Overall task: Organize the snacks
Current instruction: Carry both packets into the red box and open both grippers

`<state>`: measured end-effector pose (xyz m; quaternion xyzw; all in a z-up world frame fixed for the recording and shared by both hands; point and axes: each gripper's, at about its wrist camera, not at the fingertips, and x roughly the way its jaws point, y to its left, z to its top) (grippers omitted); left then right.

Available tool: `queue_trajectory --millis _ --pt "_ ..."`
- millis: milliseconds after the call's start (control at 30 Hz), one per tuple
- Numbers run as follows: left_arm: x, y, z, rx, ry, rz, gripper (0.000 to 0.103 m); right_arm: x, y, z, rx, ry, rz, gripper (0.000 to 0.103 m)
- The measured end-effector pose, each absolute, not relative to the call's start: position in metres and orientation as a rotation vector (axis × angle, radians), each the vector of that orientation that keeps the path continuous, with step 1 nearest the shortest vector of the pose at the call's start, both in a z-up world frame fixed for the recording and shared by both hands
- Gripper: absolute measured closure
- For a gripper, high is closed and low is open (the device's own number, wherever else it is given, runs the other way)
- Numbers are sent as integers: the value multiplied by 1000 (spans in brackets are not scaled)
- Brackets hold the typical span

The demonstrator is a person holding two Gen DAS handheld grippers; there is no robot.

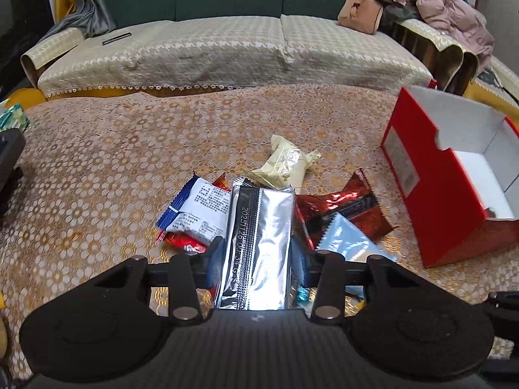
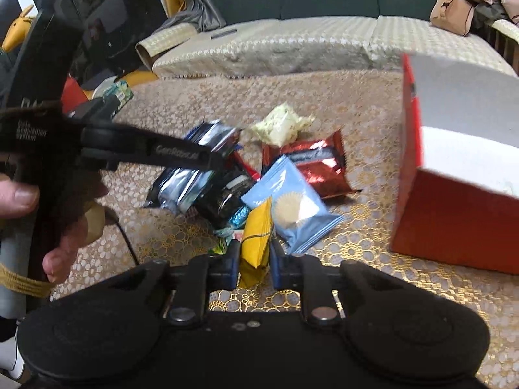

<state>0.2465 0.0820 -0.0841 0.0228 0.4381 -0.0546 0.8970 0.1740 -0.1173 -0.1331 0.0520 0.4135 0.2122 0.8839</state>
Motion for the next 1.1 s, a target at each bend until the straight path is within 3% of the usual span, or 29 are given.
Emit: queue_trajectory --millis 567,1100 --pt "202 -18 -15 71 828 -237 61 154 -216 -72 170 692 331 85" --pt "232 -136 -16 178 829 -303 61 189 -313 -80 143 673 156 85"
